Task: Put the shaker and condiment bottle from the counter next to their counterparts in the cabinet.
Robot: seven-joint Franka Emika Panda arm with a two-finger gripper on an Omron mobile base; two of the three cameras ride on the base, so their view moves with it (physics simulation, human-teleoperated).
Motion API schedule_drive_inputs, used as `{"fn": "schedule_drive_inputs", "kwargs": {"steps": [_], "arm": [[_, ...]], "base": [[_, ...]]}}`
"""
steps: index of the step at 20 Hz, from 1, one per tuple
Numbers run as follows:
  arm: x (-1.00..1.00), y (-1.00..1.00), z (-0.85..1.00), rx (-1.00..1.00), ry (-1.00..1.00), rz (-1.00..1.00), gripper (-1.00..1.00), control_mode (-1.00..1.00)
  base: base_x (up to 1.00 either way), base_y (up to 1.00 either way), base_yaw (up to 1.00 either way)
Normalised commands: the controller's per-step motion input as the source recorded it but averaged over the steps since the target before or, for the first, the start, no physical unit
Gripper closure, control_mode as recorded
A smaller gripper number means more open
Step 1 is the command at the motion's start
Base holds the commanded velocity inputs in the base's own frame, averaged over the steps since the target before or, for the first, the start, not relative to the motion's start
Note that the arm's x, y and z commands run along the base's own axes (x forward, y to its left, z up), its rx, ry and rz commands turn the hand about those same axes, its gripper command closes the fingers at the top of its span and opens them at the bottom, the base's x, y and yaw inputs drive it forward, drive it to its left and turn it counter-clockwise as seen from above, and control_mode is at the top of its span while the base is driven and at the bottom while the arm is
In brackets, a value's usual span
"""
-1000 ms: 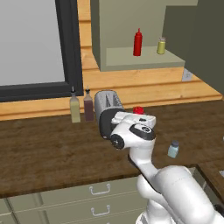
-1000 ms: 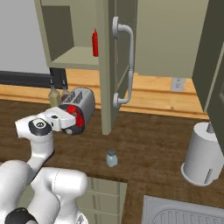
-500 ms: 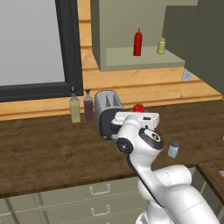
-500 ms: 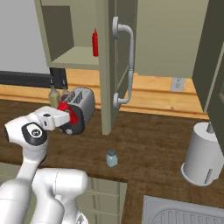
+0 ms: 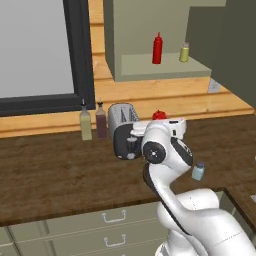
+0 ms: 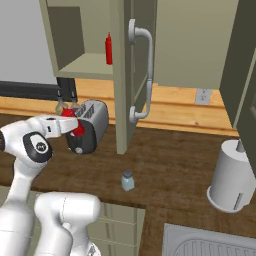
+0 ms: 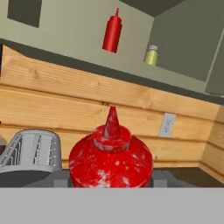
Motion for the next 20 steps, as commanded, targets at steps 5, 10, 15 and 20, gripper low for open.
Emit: {"fn": "schedule_drive_inputs", "kwargs": {"steps": [5, 10, 15, 20], "arm": [[-0.04, 0.0, 0.51, 0.0, 0.17, 0.07, 1.0, -1.0], [-0.05, 0.0, 0.52, 0.01, 0.17, 0.07, 1.0, -1.0], [-0.24, 0.06, 0.59, 0.0, 0.05, 0.06, 1.0, -1.0], [-0.39, 0.02, 0.7, 0.0, 0.0, 0.04, 1.0, -1.0]], "base": [[0.0, 0.0, 0.0], [0.0, 0.0, 0.0], [0.0, 0.0, 0.0], [0.0, 0.0, 0.0]]}}
